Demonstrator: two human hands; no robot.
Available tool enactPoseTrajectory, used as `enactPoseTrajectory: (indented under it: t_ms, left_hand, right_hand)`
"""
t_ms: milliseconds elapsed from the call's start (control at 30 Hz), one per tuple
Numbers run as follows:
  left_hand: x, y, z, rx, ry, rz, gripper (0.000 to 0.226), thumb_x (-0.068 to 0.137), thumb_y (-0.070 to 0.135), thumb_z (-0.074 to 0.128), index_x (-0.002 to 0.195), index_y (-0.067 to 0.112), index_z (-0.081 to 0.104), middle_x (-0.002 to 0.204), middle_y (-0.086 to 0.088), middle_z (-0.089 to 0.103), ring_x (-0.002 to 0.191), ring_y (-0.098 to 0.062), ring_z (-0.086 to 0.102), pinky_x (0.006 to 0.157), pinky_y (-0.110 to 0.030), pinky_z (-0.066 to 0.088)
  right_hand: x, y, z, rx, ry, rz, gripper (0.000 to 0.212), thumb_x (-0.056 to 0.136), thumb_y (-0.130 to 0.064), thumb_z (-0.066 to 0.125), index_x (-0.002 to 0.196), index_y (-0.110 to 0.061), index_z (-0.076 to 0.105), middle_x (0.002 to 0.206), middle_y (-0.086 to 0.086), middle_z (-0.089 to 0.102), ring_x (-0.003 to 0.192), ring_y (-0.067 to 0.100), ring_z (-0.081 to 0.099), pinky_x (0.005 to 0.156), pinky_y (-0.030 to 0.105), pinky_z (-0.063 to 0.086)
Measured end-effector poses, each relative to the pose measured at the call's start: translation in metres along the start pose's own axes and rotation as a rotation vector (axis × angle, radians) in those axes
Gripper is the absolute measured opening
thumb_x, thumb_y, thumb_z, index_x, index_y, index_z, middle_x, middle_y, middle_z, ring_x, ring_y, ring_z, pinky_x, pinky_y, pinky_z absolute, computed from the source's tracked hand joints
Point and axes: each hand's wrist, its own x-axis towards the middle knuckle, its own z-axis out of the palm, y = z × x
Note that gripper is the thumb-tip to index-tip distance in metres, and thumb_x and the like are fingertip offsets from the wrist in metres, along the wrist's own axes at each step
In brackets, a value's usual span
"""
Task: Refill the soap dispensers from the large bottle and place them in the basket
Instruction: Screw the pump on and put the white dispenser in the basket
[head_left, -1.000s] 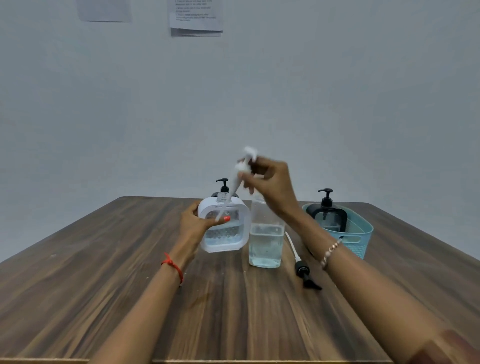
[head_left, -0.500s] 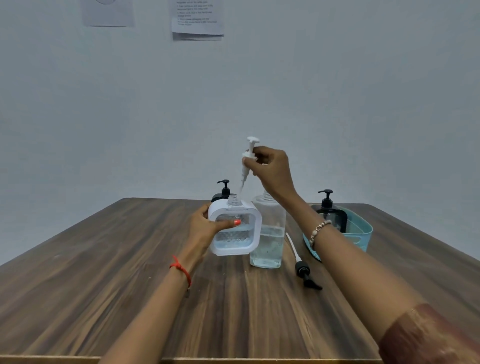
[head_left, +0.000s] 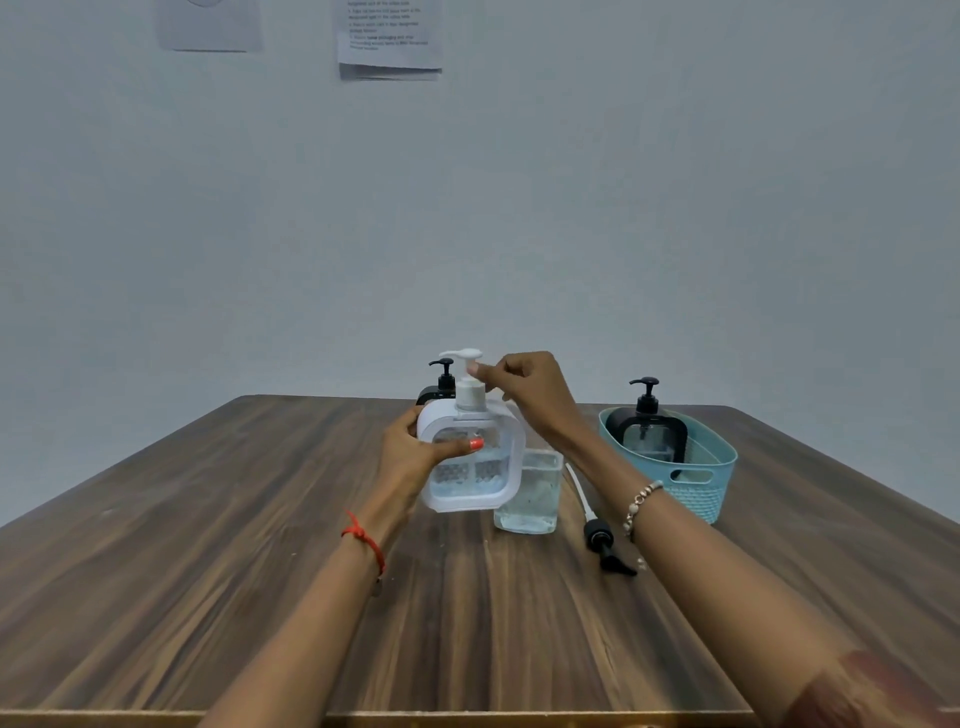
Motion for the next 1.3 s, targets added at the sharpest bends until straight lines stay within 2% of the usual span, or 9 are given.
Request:
enactPoseTrajectory:
  t_ms: [133, 300, 533, 600, 733, 900, 1067, 1200, 1300]
  left_hand:
    - [-0.002, 0.001, 0.0, -0.03, 0.005, -0.015, 0.041, 0.059, 0.002, 0.083, 0.086, 0.023, 0.061, 0.084, 0.003, 0.066, 0.075, -0.014, 0.063, 0.061, -0.025, 0.052]
    - [-0.001, 0.0, 0.003, -0.007, -0.008, -0.013, 0.047, 0.056, 0.004, 0.085, 0.095, 0.018, 0.062, 0.091, -0.003, 0.068, 0.083, -0.022, 0.065, 0.073, -0.036, 0.056]
    - [-0.006, 0.001, 0.005, -0.042, -0.006, -0.028, 0.046, 0.057, 0.002, 0.084, 0.096, 0.015, 0.063, 0.087, -0.002, 0.068, 0.077, -0.018, 0.066, 0.062, -0.028, 0.055]
    - [-0.006, 0.001, 0.005, -0.048, -0.006, -0.032, 0.046, 0.057, 0.001, 0.084, 0.096, 0.015, 0.063, 0.088, -0.003, 0.068, 0.078, -0.02, 0.065, 0.063, -0.029, 0.055]
    - [-0.006, 0.002, 0.005, -0.042, -0.023, -0.03, 0.045, 0.058, 0.001, 0.084, 0.093, 0.019, 0.062, 0.089, -0.003, 0.068, 0.081, -0.021, 0.066, 0.07, -0.035, 0.057]
    - [-0.007, 0.004, 0.007, -0.019, -0.024, -0.008, 0.046, 0.057, 0.002, 0.085, 0.092, 0.02, 0.062, 0.086, -0.001, 0.068, 0.078, -0.019, 0.066, 0.067, -0.031, 0.056]
    - [-0.007, 0.007, 0.007, -0.032, -0.019, -0.007, 0.043, 0.058, 0.003, 0.084, 0.089, 0.023, 0.062, 0.087, 0.0, 0.068, 0.078, -0.017, 0.065, 0.064, -0.028, 0.055]
    - [-0.008, 0.01, 0.008, 0.025, -0.031, 0.011, 0.044, 0.059, 0.006, 0.084, 0.091, 0.024, 0.06, 0.087, 0.003, 0.066, 0.078, -0.014, 0.064, 0.064, -0.025, 0.053]
    - [-0.01, 0.008, 0.008, -0.002, -0.027, 0.017, 0.046, 0.058, 0.003, 0.085, 0.096, 0.019, 0.062, 0.089, -0.001, 0.068, 0.081, -0.018, 0.066, 0.069, -0.03, 0.056]
  right_hand:
    - [-0.002, 0.008, -0.011, 0.125, 0.03, 0.072, 0.021, 0.081, 0.001, 0.055, 0.069, -0.006, 0.07, 0.063, 0.006, 0.067, 0.059, 0.008, 0.058, 0.062, 0.026, 0.043]
    - [-0.002, 0.007, -0.014, 0.136, -0.146, 0.134, 0.024, 0.079, 0.004, 0.062, 0.101, -0.005, 0.069, 0.093, 0.0, 0.068, 0.076, 0.0, 0.061, 0.069, 0.014, 0.045]
    - [-0.003, 0.006, -0.015, 0.108, -0.048, 0.081, 0.018, 0.071, -0.016, 0.078, 0.064, -0.007, 0.065, 0.063, 0.001, 0.061, 0.052, -0.003, 0.054, 0.054, 0.01, 0.043]
    - [-0.004, 0.006, -0.015, 0.114, -0.081, 0.086, 0.008, 0.074, -0.008, 0.075, 0.075, -0.011, 0.068, 0.073, 0.001, 0.064, 0.062, 0.001, 0.057, 0.06, 0.013, 0.044]
    - [-0.003, 0.005, -0.014, 0.056, -0.206, 0.123, 0.03, 0.079, -0.006, 0.07, 0.109, -0.005, 0.067, 0.098, 0.004, 0.067, 0.085, 0.014, 0.062, 0.082, 0.024, 0.048]
    - [-0.006, 0.002, -0.005, -0.091, -0.096, 0.128, 0.033, 0.065, -0.03, 0.083, 0.08, -0.012, 0.06, 0.071, -0.001, 0.059, 0.064, 0.011, 0.053, 0.062, 0.023, 0.043]
    - [-0.008, -0.004, -0.008, -0.003, -0.185, 0.17, 0.029, 0.079, -0.023, 0.072, 0.104, -0.009, 0.068, 0.098, 0.003, 0.068, 0.089, 0.016, 0.063, 0.08, 0.028, 0.048]
    - [-0.008, -0.007, -0.006, -0.038, -0.066, 0.17, 0.026, 0.066, -0.026, 0.083, 0.065, -0.014, 0.06, 0.069, -0.001, 0.06, 0.066, 0.014, 0.056, 0.065, 0.028, 0.046]
    - [-0.011, -0.008, 0.002, -0.057, 0.018, 0.149, 0.037, 0.064, -0.032, 0.084, 0.063, -0.016, 0.05, 0.064, -0.003, 0.052, 0.059, 0.011, 0.048, 0.058, 0.023, 0.039]
